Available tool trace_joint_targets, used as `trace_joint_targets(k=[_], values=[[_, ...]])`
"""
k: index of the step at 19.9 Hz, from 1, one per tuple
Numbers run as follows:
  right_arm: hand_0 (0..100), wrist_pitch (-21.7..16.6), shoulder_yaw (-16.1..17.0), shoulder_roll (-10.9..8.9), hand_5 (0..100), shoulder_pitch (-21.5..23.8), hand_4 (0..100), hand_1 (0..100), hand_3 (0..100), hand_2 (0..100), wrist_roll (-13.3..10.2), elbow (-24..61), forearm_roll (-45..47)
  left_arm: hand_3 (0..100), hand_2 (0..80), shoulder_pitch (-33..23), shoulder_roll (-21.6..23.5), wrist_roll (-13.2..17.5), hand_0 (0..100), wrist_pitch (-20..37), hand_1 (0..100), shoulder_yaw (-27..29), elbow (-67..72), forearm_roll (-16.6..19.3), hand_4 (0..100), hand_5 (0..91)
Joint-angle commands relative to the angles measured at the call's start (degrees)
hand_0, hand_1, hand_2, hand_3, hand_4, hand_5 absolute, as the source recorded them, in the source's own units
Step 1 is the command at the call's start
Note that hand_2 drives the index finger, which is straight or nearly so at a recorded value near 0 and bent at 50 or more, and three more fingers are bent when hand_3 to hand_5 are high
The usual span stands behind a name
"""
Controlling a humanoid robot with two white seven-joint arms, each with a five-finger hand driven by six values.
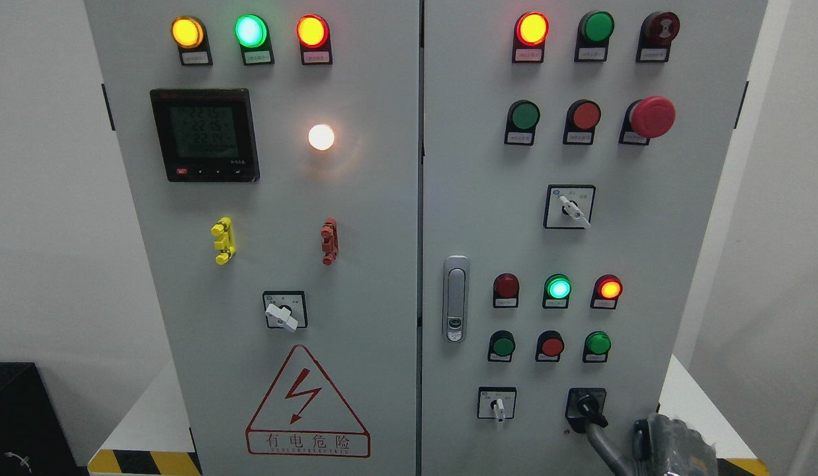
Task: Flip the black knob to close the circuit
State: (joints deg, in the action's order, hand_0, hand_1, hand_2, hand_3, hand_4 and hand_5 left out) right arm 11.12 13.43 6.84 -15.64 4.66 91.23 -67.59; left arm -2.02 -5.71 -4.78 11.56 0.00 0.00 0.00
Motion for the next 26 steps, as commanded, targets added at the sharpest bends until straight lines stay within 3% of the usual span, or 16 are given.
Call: trace_joint_targets(k=[1, 11, 26], values=[[0, -0.1, 0.1, 0.02, 79, 0.0, 77, 6, 94, 78, 0.0, 0.5, 0.1, 0, 0.0, 0.0, 0.0, 0.0, 12, 0.0, 56, -1.1, 1.2, 1.2, 0, 0.0], [0, -0.4, -0.2, 0.02, 79, 0.3, 77, 6, 94, 78, 0.1, 0.6, 0.4, 0, 0.0, 0.0, 0.0, 0.0, 12, 0.0, 56, -1.2, 1.2, 1.2, 0, 0.0], [0, -0.8, -4.0, 0.02, 79, 1.7, 77, 6, 93, 77, -0.1, 1.4, 0.5, 0, 0.0, 0.0, 0.0, 0.0, 12, 0.0, 56, -1.1, 1.2, 1.2, 0, 0.0]])
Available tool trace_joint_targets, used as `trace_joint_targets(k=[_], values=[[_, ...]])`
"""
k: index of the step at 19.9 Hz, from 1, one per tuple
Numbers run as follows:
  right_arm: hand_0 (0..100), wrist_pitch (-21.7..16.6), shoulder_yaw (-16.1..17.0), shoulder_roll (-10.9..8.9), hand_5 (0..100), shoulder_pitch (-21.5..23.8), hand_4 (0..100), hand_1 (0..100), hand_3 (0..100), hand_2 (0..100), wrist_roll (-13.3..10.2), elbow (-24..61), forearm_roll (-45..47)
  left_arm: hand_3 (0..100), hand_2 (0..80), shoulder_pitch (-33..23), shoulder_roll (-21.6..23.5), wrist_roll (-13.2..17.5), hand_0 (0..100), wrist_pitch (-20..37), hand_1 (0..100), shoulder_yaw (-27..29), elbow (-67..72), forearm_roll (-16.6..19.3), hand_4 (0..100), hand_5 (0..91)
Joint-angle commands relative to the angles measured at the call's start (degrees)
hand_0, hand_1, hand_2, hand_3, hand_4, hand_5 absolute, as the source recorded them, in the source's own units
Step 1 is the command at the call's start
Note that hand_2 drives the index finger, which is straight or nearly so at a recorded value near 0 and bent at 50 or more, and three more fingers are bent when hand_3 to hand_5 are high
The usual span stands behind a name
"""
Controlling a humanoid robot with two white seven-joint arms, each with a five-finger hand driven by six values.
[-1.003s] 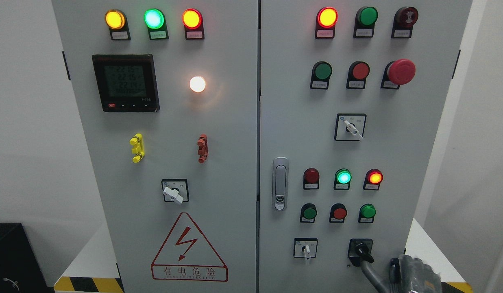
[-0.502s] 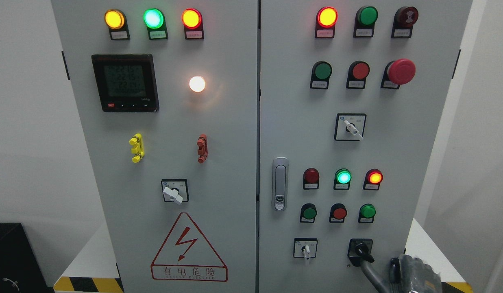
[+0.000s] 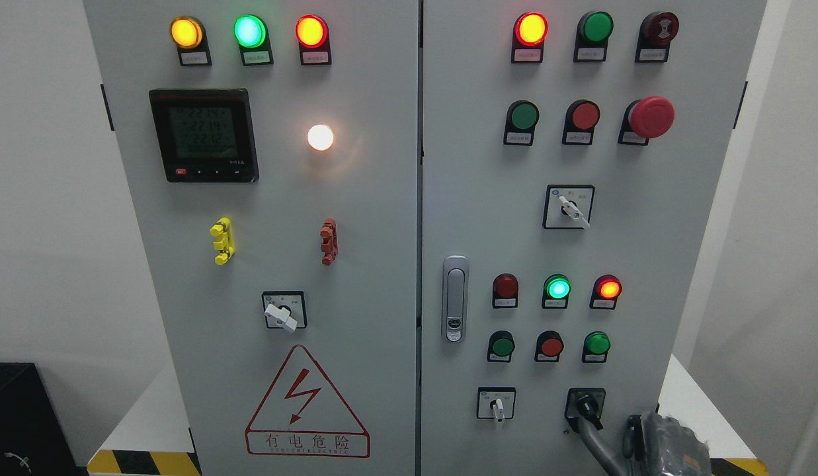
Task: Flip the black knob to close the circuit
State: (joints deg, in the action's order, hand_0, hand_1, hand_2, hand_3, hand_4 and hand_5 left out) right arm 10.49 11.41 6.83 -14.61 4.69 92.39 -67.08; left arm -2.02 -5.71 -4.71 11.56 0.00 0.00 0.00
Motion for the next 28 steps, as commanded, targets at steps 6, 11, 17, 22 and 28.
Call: trace_joint_targets(k=[6, 11, 17, 22, 28], values=[[0, -1.4, -2.5, 0.02, 79, 2.0, 77, 6, 93, 77, -0.6, 1.0, 0.0, 0, 0.0, 0.0, 0.0, -0.1, 12, 0.0, 56, -1.2, 1.2, 1.2, 0, 0.0], [0, -2.8, -2.5, 0.38, 79, 3.3, 76, 6, 92, 76, -0.9, 2.7, 0.4, 0, 0.0, 0.0, 0.0, 0.0, 12, 0.0, 56, -1.1, 1.2, 1.2, 0, 0.0], [0, -2.8, -3.5, 0.82, 78, 7.1, 74, 7, 89, 72, -1.1, 8.0, 5.9, 0, 0.0, 0.0, 0.0, 0.0, 12, 0.0, 56, -1.1, 1.2, 1.1, 0, 0.0], [0, -2.7, -5.0, 0.82, 62, 11.5, 69, 8, 83, 61, -1.8, 11.8, 13.5, 0, 0.0, 0.0, 0.0, 0.0, 12, 0.0, 56, -1.2, 1.2, 1.1, 0, 0.0], [0, -4.5, -6.2, 0.73, 45, 16.2, 57, 8, 68, 41, -3.9, 14.2, 32.0, 0, 0.0, 0.0, 0.0, 0.0, 12, 0.0, 56, -1.2, 1.2, 1.2, 0, 0.0]])
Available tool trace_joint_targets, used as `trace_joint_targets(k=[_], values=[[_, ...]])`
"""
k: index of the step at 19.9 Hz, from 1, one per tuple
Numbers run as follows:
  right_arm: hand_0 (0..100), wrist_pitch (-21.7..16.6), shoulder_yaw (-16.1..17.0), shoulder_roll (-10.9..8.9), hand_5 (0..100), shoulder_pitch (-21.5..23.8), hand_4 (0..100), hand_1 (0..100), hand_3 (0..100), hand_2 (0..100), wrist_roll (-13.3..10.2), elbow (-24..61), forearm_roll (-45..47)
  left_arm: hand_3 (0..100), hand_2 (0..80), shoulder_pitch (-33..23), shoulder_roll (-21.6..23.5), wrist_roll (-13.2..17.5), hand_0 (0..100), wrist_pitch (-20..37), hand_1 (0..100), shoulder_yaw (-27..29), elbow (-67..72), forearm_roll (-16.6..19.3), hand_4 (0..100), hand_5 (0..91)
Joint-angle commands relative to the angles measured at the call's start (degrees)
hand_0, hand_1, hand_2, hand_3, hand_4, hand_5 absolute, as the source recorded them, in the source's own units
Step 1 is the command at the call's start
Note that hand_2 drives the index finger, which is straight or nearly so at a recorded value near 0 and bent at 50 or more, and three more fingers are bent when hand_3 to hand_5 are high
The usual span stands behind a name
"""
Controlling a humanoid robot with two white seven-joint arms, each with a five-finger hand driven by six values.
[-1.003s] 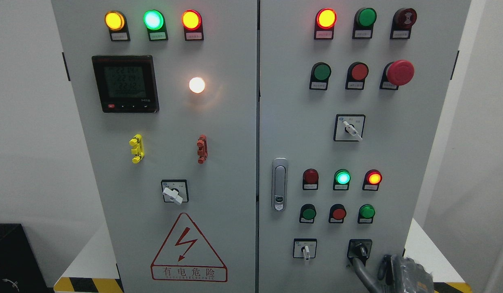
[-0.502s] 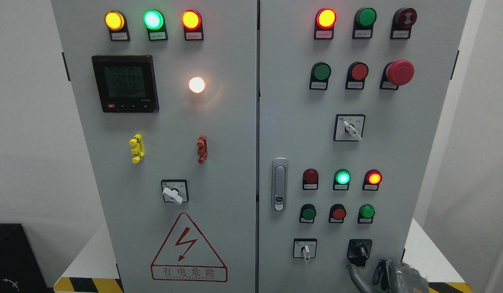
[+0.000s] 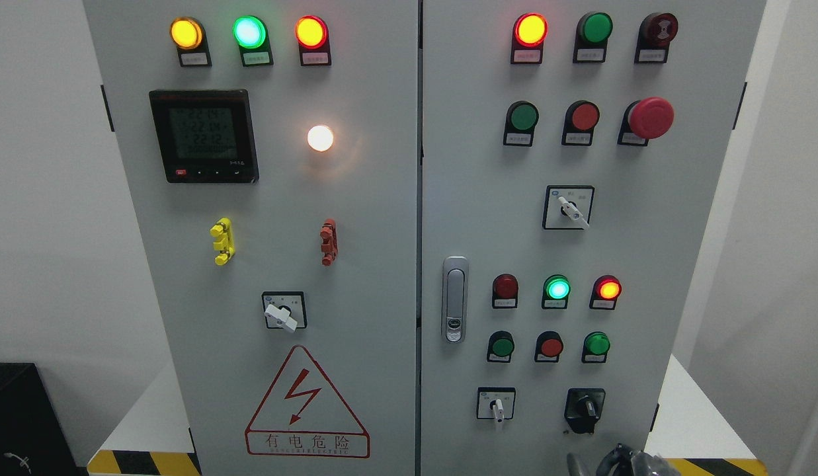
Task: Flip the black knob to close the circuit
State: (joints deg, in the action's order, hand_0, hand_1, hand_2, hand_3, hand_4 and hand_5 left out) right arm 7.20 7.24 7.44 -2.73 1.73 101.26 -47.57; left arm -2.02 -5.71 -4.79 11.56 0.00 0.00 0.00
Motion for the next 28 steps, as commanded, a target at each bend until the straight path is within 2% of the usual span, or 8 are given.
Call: trace_joint_targets(k=[1, 7, 10, 14, 19, 24, 26, 28], values=[[0, -2.2, -2.1, 0.12, 41, 5.1, 54, 8, 63, 37, -1.4, 5.5, 14.0, 0, 0.0, 0.0, 0.0, 0.0, 12, 0.0, 56, -1.2, 1.2, 1.2, 0, 0.0], [0, -6.8, -2.8, 0.12, 25, 8.7, 39, 8, 45, 22, -3.1, 6.4, 34.2, 0, 0.0, 0.0, 0.0, 0.0, 12, 0.0, 56, -1.2, 1.2, 1.1, 0, 0.0], [0, -10.8, -2.9, 0.12, 14, 10.5, 24, 8, 28, 14, -3.3, 6.1, 36.1, 0, 0.0, 0.0, 0.0, 0.0, 12, 0.0, 56, -1.1, 1.2, 1.2, 0, 0.0], [0, -17.3, -4.3, 0.12, 7, 13.2, 17, 8, 23, 11, -2.8, 5.9, 40.4, 0, 0.0, 0.0, 0.0, 0.0, 12, 0.0, 56, -1.2, 1.2, 1.2, 0, 0.0], [0, -18.5, -5.8, 0.03, 0, 14.2, 9, 9, 17, 7, -2.4, 4.5, 46.8, 0, 0.0, 0.0, 0.0, 0.0, 12, 0.0, 56, -1.2, 1.2, 1.2, 0, 0.0], [0, -20.0, -7.1, -0.06, 0, 15.9, 0, 9, 10, 1, 1.4, 3.3, 51.5, 0, 0.0, 0.0, 0.0, 0.0, 12, 0.0, 56, -1.2, 1.2, 1.2, 0, 0.0], [0, -21.4, -7.4, -0.06, 0, 16.3, 0, 8, 7, 0, 2.4, 2.5, 51.6, 0, 0.0, 0.0, 0.0, 0.0, 12, 0.0, 56, -1.2, 1.2, 1.2, 0, 0.0], [0, -22.7, -7.4, -0.15, 0, 16.8, 0, 8, 5, 0, 4.6, 2.0, 51.6, 0, 0.0, 0.0, 0.0, 0.0, 12, 0.0, 56, -1.1, 1.2, 1.2, 0, 0.0]])
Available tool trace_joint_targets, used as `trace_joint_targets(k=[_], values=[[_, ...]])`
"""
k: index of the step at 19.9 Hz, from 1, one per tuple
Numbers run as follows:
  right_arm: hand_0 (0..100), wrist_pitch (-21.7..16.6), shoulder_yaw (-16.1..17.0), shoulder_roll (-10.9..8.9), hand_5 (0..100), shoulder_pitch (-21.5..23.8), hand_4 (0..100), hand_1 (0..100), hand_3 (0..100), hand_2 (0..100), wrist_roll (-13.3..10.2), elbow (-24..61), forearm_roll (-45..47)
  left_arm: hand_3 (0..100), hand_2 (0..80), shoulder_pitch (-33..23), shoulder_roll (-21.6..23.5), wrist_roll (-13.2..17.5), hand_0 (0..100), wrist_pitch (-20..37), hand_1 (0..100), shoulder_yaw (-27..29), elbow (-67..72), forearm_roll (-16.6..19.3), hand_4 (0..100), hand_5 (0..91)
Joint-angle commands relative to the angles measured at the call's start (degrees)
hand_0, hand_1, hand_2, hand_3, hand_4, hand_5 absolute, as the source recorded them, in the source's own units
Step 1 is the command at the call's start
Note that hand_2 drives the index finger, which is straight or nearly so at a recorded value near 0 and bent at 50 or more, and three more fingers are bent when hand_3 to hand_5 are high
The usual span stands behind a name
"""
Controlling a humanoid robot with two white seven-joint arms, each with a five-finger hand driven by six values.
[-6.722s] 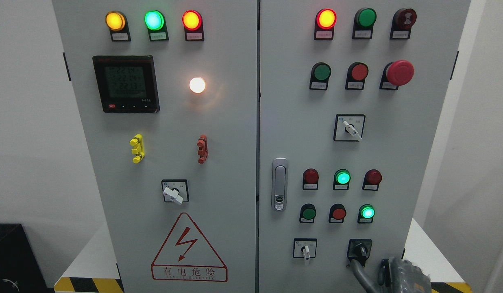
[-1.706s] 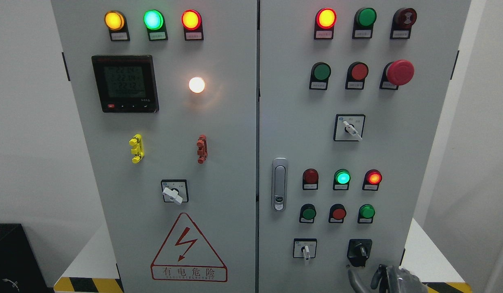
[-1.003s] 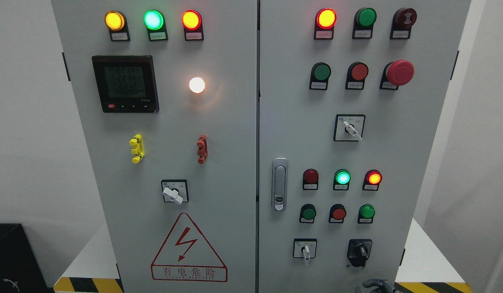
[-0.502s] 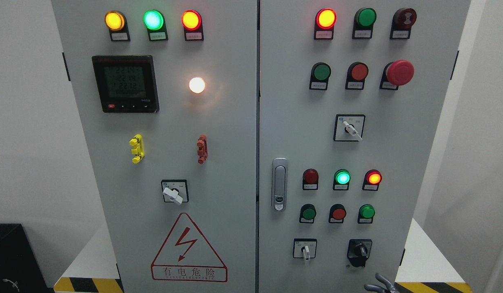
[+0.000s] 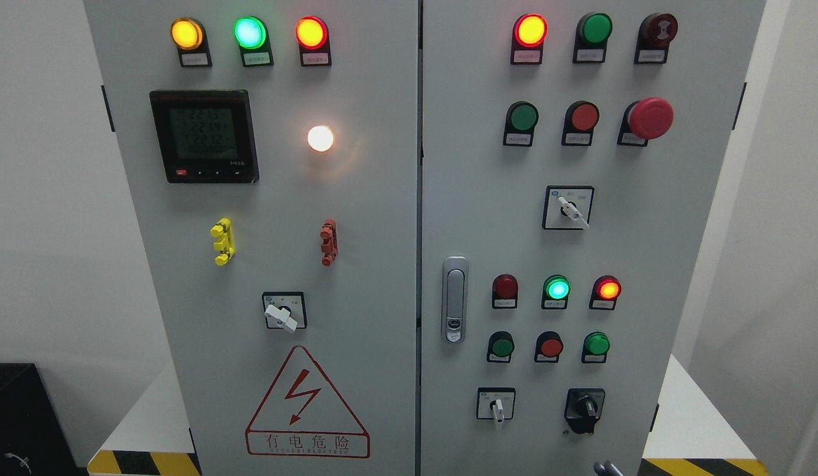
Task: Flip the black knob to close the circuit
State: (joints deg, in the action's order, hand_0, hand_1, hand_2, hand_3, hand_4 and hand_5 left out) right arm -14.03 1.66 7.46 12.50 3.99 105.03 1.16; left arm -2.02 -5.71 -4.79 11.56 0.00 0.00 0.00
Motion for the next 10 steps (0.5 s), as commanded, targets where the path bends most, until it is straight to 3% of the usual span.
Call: trace_joint_targets(k=[1, 10], values=[[0, -1.6, -1.8, -0.16, 0, 1.7, 0, 7, 3, 0, 2.5, -1.8, 2.9, 0, 0.0, 0.0, 0.0, 0.0, 12, 0.0, 56, -1.1, 1.2, 1.1, 0, 0.0], [0, -1.6, -2.3, -0.16, 0, 2.0, 0, 4, 0, 0, 2.5, -2.1, 3.1, 0, 0.0, 0.0, 0.0, 0.0, 12, 0.0, 56, -1.2, 1.2, 1.2, 0, 0.0]])
